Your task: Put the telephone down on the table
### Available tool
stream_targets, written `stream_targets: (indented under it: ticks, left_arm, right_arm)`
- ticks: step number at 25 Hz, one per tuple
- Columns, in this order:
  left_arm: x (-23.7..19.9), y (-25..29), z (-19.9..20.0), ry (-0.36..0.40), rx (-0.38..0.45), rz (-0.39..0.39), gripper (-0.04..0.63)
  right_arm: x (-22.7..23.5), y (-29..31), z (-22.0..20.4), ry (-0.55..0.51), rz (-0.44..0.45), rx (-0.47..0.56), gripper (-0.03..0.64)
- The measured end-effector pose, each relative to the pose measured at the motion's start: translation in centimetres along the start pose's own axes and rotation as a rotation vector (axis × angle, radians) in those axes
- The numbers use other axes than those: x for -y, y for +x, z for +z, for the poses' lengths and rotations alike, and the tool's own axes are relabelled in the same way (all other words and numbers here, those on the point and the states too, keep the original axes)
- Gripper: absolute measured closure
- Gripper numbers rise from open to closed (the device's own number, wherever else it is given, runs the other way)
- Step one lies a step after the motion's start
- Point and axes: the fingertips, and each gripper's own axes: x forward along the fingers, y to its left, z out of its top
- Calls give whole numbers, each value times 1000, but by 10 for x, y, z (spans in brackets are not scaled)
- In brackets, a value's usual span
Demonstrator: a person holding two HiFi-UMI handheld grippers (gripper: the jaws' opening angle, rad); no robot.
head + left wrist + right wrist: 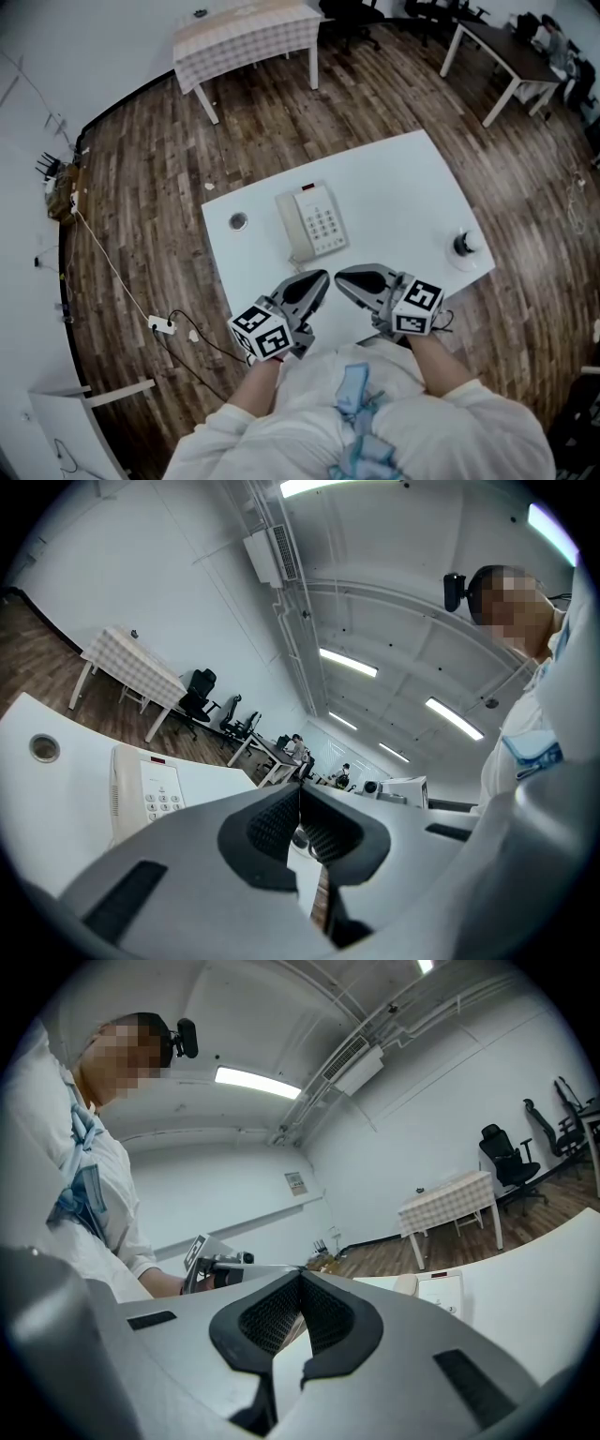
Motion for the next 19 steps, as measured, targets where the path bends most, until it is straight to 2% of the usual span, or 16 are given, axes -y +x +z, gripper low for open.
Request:
stream_targets:
  ticks: [19]
  left_arm:
    - [-2,7,-3,-14,-11,7,592]
  right_arm:
    - [4,1,-2,2,4,-11,586]
